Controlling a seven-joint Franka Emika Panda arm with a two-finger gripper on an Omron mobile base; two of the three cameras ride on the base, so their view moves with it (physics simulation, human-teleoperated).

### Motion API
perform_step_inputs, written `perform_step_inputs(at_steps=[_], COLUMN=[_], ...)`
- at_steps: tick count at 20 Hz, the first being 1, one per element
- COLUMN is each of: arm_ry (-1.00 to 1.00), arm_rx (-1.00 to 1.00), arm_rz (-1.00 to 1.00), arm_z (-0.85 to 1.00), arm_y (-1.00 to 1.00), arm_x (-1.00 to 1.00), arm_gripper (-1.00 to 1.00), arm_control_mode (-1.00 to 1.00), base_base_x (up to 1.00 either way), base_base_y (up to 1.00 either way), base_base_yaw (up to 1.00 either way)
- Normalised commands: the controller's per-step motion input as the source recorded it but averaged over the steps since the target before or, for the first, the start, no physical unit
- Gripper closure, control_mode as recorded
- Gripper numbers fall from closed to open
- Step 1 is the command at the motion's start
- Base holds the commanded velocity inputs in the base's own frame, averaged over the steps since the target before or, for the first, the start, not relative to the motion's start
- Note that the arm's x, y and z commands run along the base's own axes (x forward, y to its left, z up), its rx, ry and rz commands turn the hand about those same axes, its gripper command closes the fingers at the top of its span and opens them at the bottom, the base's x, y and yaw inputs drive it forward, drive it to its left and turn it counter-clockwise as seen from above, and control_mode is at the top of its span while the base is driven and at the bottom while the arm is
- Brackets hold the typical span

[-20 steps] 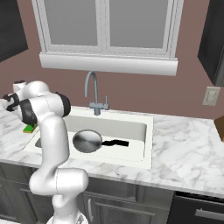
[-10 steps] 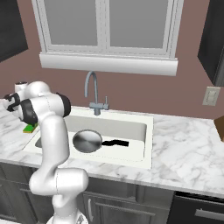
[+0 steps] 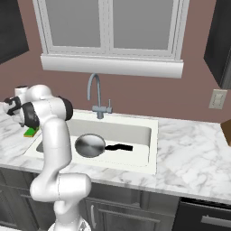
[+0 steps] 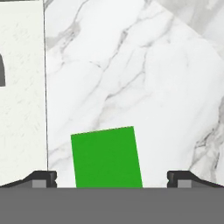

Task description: Pick the pan and sponge and place them into the sink. Then turn on the water.

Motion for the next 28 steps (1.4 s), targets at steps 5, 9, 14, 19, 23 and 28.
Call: perform_step_inputs(at_steps=[5,9,14,19,23,28], arm_ry=[0.01,0.01,0.02,0.00,-0.04,-0.03], arm_rx=[-0.06,-0.07,-0.05,-0.02,0.00,0.05], arm_rz=[0.04,0.04,0.04,0.03,0.01,0.00], arm_z=[-0.04,-0.04,-0.07,-0.11,-0.16,-0.33], arm_y=[0.00,0.00,-0.02,-0.10,-0.14,0.01], arm_x=[0.00,0.00,0.00,-0.02,-0.03,0.00], arm_gripper=[-1.00,-1.00,-1.00,-1.00,-1.00,-1.00], arm_control_mode=[-1.00,-1.00,-1.00,-1.00,-1.00,-1.00], base_base_x=[0.00,0.00,0.00,0.00,0.00,0.00], base_base_y=[0.00,0.00,0.00,0.00,0.00,0.00], base_base_yaw=[0.00,0.00,0.00,0.00,0.00,0.00])
